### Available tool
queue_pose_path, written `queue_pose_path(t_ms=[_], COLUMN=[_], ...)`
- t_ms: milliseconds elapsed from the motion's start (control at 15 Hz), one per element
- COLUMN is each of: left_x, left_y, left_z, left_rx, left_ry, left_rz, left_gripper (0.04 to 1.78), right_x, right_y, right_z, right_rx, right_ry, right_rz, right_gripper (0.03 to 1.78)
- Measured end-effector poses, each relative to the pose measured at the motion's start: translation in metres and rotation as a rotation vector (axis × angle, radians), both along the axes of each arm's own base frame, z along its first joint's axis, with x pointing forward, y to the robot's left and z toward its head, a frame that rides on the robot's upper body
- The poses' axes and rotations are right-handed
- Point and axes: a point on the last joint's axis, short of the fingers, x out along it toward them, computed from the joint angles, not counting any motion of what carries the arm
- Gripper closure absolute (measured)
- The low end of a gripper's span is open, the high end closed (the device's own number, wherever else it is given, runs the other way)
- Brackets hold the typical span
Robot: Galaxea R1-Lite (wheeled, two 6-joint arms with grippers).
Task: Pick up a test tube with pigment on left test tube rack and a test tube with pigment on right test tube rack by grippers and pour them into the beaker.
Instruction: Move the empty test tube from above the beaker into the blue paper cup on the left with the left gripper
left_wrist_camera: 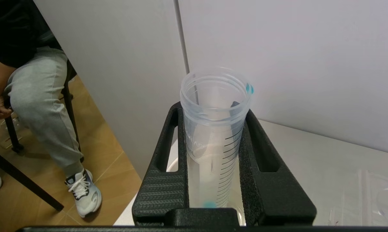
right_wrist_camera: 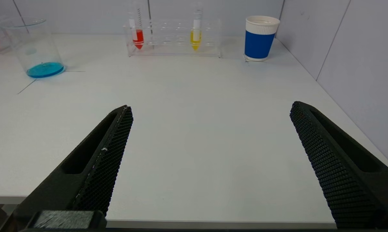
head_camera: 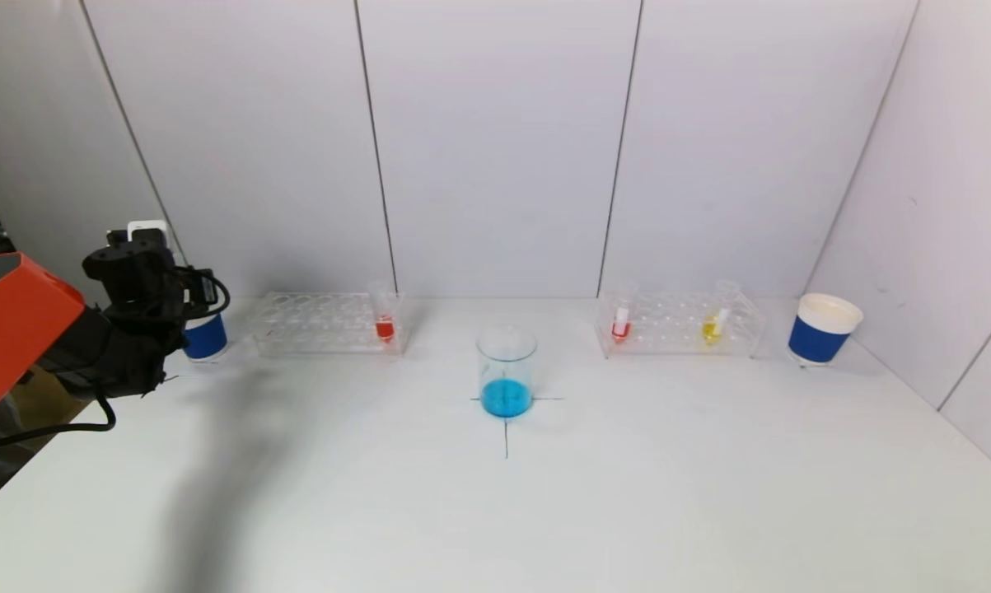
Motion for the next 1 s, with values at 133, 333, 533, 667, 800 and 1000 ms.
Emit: queue_pose_path(t_ms=[133, 333, 533, 667, 800, 1000], left_x=[0.0003, 0.0004, 0.0002, 0.0, -0.0002, -0.0002], left_y=[0.0001, 0.0001, 0.0001, 0.0001, 0.0001, 0.0001], left_z=[-0.0025, -0.0073, -0.0085, -0.009, -0.0094, -0.0091], left_rx=[-0.001, -0.01, -0.01, -0.01, -0.009, -0.007], left_ry=[0.003, 0.01, 0.013, 0.014, 0.016, 0.012], left_rz=[0.0, 0.002, 0.002, 0.003, 0.004, 0.006], left_gripper=[1.37, 1.37, 1.37, 1.37, 1.37, 1.36], right_x=[0.0, 0.0, 0.0, 0.0, 0.0, 0.0], right_y=[0.0, 0.0, 0.0, 0.0, 0.0, 0.0], right_z=[0.0, 0.0001, 0.0001, 0.0001, 0.0001, 0.0001], right_rx=[0.0, 0.0, 0.0, 0.0, 0.0, 0.0], right_ry=[0.0, 0.0, 0.0, 0.0, 0.0, 0.0], right_rz=[0.0, 0.0, 0.0, 0.0, 0.0, 0.0], right_gripper=[0.04, 0.04, 0.04, 0.04, 0.04, 0.04])
